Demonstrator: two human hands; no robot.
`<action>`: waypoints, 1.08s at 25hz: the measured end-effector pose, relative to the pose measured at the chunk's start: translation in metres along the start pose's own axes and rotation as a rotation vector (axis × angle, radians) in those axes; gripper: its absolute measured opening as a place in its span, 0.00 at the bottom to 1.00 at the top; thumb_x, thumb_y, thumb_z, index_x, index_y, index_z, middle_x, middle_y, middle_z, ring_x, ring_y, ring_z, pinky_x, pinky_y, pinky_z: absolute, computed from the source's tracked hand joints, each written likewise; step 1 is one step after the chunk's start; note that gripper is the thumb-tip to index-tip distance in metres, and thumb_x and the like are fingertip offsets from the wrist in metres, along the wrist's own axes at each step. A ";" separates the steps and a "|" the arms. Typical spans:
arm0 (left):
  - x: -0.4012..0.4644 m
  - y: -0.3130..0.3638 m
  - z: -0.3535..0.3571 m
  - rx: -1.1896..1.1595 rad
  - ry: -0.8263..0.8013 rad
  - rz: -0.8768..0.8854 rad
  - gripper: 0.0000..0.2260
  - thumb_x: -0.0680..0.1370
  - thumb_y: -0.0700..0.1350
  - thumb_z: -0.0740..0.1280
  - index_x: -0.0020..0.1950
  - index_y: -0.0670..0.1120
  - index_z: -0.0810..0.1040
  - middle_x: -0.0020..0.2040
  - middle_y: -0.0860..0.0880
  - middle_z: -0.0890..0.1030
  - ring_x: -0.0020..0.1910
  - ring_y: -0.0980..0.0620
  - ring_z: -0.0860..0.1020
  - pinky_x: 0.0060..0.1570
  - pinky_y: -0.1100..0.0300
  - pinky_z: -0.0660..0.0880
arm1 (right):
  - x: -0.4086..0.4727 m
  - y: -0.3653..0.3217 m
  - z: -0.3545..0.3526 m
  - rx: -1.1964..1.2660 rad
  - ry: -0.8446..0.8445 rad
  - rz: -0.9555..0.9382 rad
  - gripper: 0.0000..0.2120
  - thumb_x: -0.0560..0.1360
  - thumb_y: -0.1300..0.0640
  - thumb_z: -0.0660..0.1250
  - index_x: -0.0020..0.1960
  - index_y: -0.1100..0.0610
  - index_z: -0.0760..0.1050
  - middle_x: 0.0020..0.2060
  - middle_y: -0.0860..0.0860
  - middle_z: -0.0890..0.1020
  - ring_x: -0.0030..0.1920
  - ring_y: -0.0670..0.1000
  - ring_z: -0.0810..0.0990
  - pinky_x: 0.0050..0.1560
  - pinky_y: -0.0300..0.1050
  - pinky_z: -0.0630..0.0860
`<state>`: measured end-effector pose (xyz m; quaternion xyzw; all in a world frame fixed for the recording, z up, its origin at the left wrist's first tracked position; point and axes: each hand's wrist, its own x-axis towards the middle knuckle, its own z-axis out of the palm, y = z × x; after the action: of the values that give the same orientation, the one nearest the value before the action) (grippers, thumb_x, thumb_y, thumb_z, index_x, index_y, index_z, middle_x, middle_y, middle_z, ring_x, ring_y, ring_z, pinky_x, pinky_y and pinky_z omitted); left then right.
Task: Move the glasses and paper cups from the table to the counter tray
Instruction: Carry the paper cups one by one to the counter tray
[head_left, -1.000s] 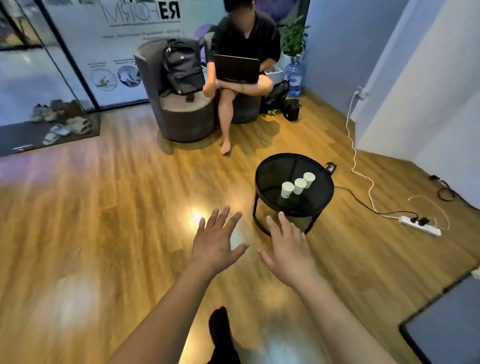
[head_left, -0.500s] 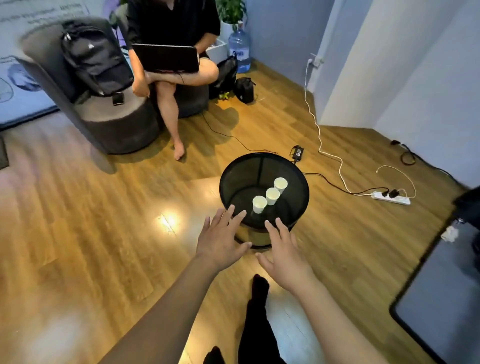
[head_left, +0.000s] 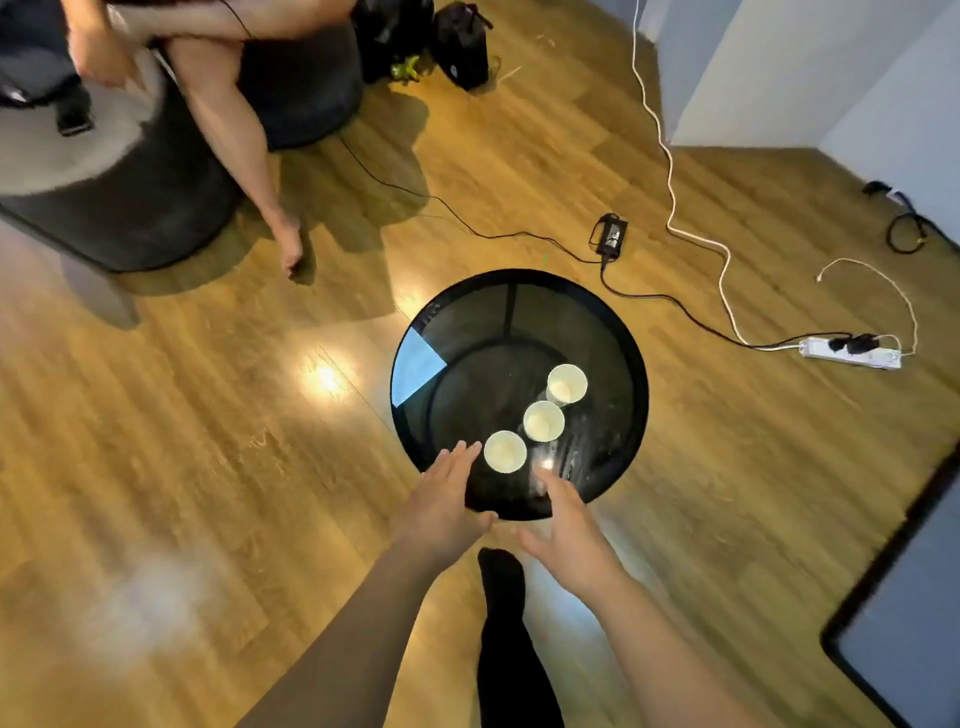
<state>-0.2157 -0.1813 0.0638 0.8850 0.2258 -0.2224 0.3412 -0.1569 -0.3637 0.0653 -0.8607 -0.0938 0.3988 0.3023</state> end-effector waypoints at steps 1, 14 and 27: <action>0.016 -0.003 0.006 -0.032 -0.022 -0.008 0.41 0.75 0.53 0.76 0.81 0.58 0.55 0.83 0.56 0.58 0.82 0.51 0.54 0.77 0.43 0.64 | 0.016 0.006 0.001 0.028 -0.002 0.019 0.41 0.75 0.50 0.75 0.81 0.48 0.56 0.78 0.47 0.62 0.77 0.49 0.63 0.75 0.50 0.65; 0.144 -0.058 0.100 -0.082 -0.100 -0.059 0.43 0.74 0.43 0.78 0.80 0.58 0.56 0.78 0.56 0.68 0.76 0.50 0.69 0.72 0.47 0.68 | 0.152 0.065 0.063 0.136 0.000 0.162 0.34 0.76 0.58 0.74 0.77 0.46 0.62 0.72 0.47 0.73 0.72 0.52 0.71 0.72 0.56 0.70; 0.104 -0.001 0.005 -0.476 -0.152 -0.047 0.27 0.72 0.50 0.80 0.68 0.55 0.74 0.60 0.59 0.80 0.59 0.57 0.79 0.60 0.60 0.77 | 0.086 -0.001 0.005 0.329 0.145 0.025 0.28 0.76 0.54 0.73 0.73 0.47 0.67 0.66 0.45 0.75 0.67 0.49 0.74 0.68 0.55 0.75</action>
<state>-0.1340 -0.1584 0.0029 0.7549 0.2662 -0.2365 0.5508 -0.1028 -0.3265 0.0089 -0.8273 0.0055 0.3492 0.4400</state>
